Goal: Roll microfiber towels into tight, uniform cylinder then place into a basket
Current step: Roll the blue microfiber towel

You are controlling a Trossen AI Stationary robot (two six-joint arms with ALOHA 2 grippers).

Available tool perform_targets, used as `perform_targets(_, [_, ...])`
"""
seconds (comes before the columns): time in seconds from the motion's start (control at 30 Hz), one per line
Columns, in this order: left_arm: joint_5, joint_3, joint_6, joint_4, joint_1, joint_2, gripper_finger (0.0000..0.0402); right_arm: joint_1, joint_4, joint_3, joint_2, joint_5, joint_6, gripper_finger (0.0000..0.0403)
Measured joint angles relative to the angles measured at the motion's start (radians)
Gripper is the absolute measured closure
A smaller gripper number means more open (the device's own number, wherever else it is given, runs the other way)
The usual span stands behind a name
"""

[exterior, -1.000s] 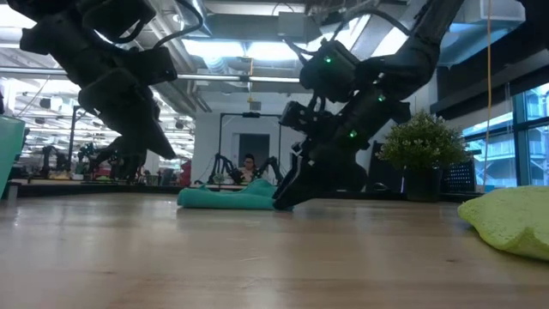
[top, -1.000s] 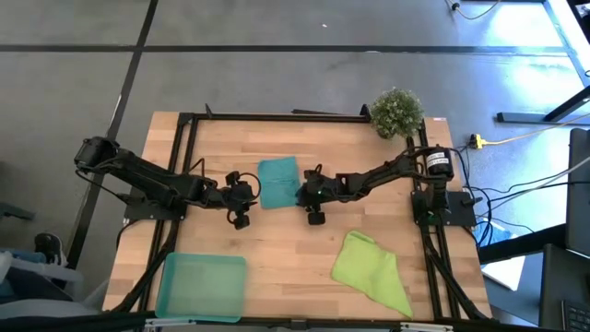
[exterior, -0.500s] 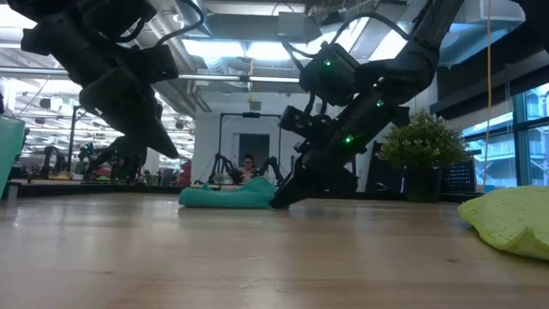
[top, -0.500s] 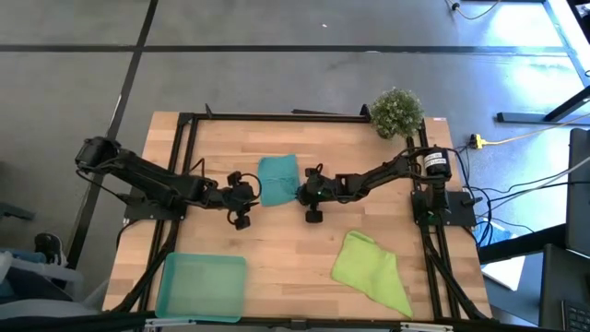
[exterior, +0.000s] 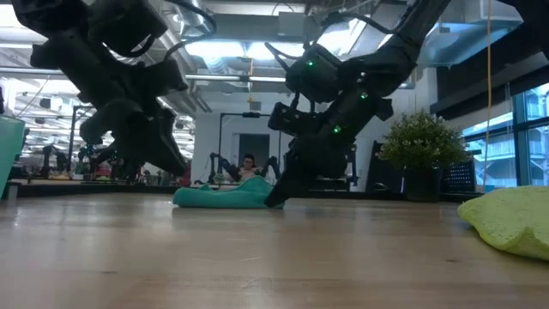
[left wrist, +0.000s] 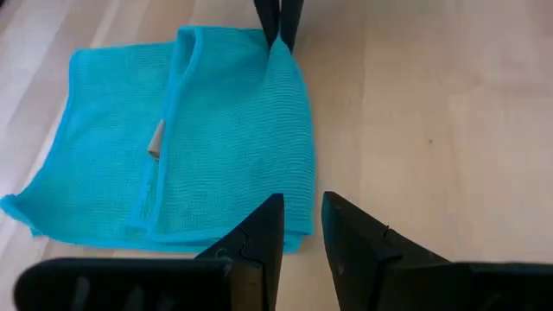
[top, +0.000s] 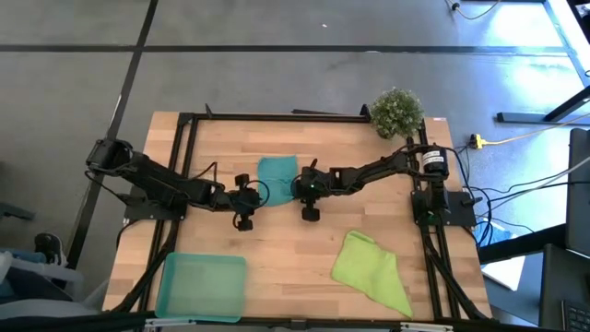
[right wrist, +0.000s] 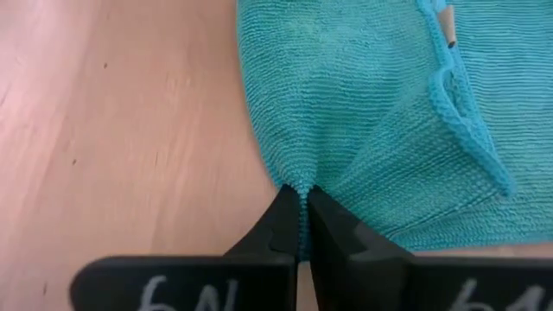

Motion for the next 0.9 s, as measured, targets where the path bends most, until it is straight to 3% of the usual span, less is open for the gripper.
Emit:
perform_targets(0.3, [-0.028, 0.0, 0.011, 0.006, 0.0, 0.089, 0.0324, -0.003, -0.004, 0.008, 0.0, 0.003, 0.002, 0.0393])
perform_targets(0.53, [-0.03, 0.0, 0.175, 0.105, 0.001, 0.15, 0.0324, -0.003, -0.001, 0.008, 0.0, 0.006, 0.003, 0.0393])
perform_targets(0.9, [-0.043, 0.005, 0.148, 0.122, 0.013, 0.238, 0.0326, -0.003, 0.001, 0.009, -0.001, 0.007, 0.004, 0.0393])
